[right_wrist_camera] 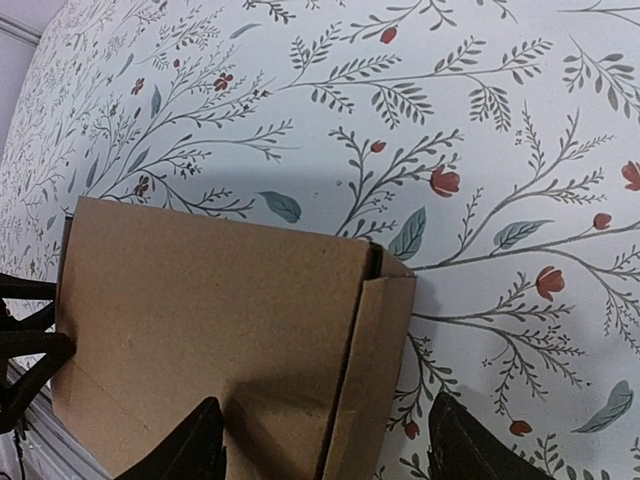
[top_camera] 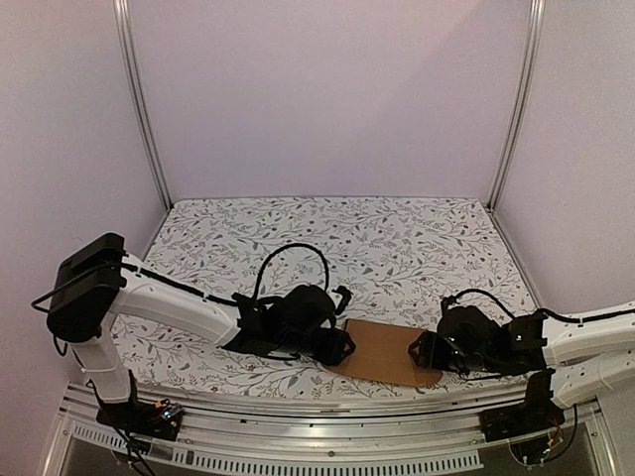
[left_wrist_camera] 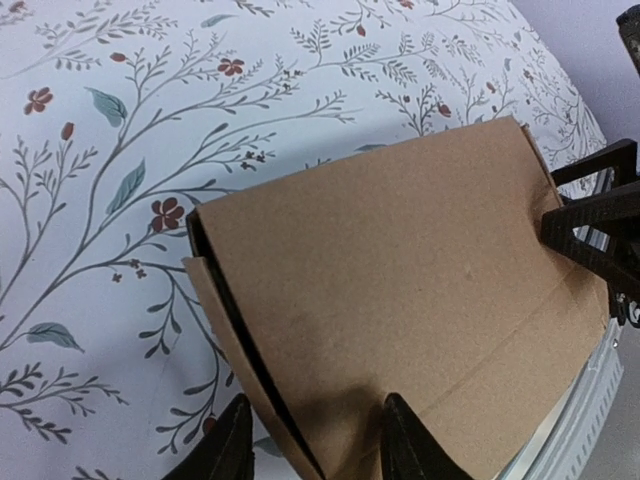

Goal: Fold the paper box

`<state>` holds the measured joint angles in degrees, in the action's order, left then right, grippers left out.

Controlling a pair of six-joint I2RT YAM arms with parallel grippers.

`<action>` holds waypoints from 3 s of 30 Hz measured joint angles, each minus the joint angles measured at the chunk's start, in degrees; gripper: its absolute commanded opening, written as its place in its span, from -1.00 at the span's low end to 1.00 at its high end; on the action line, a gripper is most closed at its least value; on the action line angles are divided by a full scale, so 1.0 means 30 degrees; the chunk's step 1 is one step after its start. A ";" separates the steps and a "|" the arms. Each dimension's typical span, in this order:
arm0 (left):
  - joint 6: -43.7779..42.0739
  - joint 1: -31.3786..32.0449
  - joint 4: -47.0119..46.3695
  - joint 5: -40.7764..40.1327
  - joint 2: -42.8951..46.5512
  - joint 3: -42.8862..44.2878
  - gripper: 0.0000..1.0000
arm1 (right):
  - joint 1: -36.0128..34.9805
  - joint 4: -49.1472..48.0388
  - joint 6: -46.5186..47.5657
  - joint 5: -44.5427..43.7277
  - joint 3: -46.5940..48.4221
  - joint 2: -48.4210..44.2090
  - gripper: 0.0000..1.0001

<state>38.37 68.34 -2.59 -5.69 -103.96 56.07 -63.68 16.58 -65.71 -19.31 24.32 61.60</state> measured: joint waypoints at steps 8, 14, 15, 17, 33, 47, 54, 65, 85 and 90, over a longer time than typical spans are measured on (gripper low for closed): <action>0.0262 -0.0350 -0.0481 0.0277 -0.0029 -0.0291 -0.20 | 0.0627 -0.2543 -0.0525 0.0911 -0.0707 0.0641 0.08; 0.0284 -0.0903 -0.0692 0.0430 0.0466 -0.0918 -0.20 | 0.0816 -0.4065 -0.0510 0.1224 -0.0736 0.1450 -0.16; 0.0270 -0.1020 -0.0663 0.0444 0.0568 -0.1013 -0.20 | 0.0867 -0.4401 -0.0583 0.1239 -0.0736 0.1654 -0.20; 0.0240 -0.1224 -0.0590 0.0459 0.0721 -0.1151 -0.20 | 0.0962 -0.4969 -0.0561 0.1275 -0.0707 0.2033 -0.25; 0.0233 -0.3133 0.0889 0.0627 0.3555 -0.3417 -0.11 | 0.1887 -0.8575 0.0226 0.2404 0.1967 0.6630 -1.00; 0.0481 -0.4583 0.1894 0.0743 0.6353 -0.4947 0.37 | 0.2368 -0.9814 0.1443 0.3665 0.3781 0.9092 -1.00; 0.0954 -0.5166 0.1763 0.1217 0.7329 -0.6105 0.76 | 0.2419 -0.9967 0.1880 0.3708 0.3876 0.9260 -1.00; 0.3096 -0.6448 -0.1902 0.4415 0.7388 -0.8386 0.88 | 0.2448 -0.9981 0.2018 0.3694 0.3861 0.9260 -1.00; 0.6798 -0.7002 -1.0433 0.9260 0.3337 -0.9173 0.85 | 0.2499 -1.0433 0.1945 0.3111 0.2616 0.8342 -1.00; 0.7825 -0.7184 -1.2422 1.0302 0.2273 -0.9318 0.72 | 0.2499 -1.0331 0.1945 0.3111 0.2616 0.8306 -1.00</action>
<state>61.84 46.78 -39.86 25.21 -97.14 28.12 -56.18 -14.41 -59.88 -9.98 32.16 86.52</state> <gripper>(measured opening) 0.906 0.005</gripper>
